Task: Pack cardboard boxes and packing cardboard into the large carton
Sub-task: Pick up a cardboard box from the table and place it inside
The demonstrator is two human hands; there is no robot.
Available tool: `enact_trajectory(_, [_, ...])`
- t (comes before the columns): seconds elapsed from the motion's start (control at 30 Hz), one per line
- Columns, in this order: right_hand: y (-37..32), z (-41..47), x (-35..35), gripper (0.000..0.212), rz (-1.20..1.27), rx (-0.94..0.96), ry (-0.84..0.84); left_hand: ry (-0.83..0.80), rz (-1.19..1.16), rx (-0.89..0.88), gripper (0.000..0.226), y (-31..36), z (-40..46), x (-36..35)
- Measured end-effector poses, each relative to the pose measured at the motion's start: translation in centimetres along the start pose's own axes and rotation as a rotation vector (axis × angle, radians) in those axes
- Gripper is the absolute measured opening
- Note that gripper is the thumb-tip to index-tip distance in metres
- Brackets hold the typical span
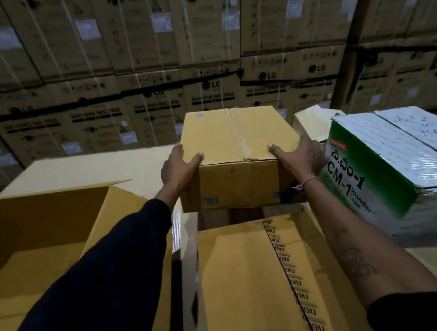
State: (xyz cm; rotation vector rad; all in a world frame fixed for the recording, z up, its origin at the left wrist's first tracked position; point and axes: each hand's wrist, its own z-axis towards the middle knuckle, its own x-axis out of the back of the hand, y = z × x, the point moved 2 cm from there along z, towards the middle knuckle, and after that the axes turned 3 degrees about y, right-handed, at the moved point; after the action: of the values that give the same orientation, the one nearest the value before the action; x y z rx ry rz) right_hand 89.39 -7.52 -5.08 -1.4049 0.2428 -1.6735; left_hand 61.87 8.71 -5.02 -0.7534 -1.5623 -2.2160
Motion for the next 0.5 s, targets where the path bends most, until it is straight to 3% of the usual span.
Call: enact_trajectory(0.5, [-9.8, -11.0, 13.2, 0.08, 0.112, 0.155, 0.168, 0.177, -0.076, -0.194, 0.074, 4.3, -6.4, 17.2])
